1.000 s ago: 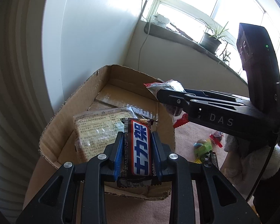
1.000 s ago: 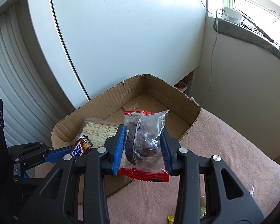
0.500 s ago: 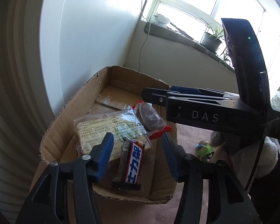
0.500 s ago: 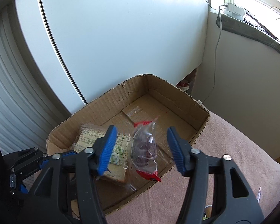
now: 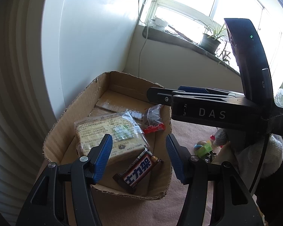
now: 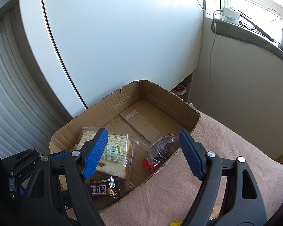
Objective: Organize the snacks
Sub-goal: 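Release the Snickers bar with the left gripper while the right gripper releases the pastry bag into the box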
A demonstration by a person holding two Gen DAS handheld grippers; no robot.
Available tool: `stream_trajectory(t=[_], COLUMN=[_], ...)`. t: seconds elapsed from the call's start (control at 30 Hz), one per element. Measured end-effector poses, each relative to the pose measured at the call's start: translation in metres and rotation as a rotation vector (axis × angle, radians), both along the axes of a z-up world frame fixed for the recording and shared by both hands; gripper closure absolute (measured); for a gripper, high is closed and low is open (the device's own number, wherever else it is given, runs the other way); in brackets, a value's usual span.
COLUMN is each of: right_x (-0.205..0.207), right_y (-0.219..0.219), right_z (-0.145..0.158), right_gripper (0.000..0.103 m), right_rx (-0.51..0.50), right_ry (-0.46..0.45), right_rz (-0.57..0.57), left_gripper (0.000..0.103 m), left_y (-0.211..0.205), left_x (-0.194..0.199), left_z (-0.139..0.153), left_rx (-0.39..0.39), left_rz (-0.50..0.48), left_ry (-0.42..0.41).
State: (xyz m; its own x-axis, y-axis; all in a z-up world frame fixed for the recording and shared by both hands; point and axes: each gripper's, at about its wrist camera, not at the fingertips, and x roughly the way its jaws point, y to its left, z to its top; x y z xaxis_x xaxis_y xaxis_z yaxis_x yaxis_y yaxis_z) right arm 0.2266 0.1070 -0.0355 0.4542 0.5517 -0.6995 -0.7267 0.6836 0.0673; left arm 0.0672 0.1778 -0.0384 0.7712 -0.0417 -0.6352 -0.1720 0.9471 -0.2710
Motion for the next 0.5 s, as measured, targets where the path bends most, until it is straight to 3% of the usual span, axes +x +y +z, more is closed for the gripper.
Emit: stream_trajectory(t=[0.17, 0.23, 0.33, 0.5], right_x=[-0.007, -0.011, -0.017, -0.025], right_y=[-0.011, -0.019, -0.034, -0.066], right_z=[0.007, 0.01, 0.016, 0.028], right_gripper=[0.023, 0.023, 0.022, 0.004], right_rx=[0.004, 0.01, 0.014, 0.032], right_ry=[-0.011, -0.015, -0.015, -0.04], right_rz=[-0.013, -0.018, -0.03, -0.067], left_gripper=[0.045, 0.036, 0.032, 0.029], left_y=[-0.006, -0.01, -0.017, -0.032], left_x=[-0.005, -0.006, -0.012, -0.017], left_z=[0.003, 0.004, 0.005, 0.004], left_rx=[0.021, 0.035, 0.051, 0.05], left_rz=[-0.003, -0.008, -0.015, -0.049], left_ry=[-0.001, -0.001, -0.01, -0.002])
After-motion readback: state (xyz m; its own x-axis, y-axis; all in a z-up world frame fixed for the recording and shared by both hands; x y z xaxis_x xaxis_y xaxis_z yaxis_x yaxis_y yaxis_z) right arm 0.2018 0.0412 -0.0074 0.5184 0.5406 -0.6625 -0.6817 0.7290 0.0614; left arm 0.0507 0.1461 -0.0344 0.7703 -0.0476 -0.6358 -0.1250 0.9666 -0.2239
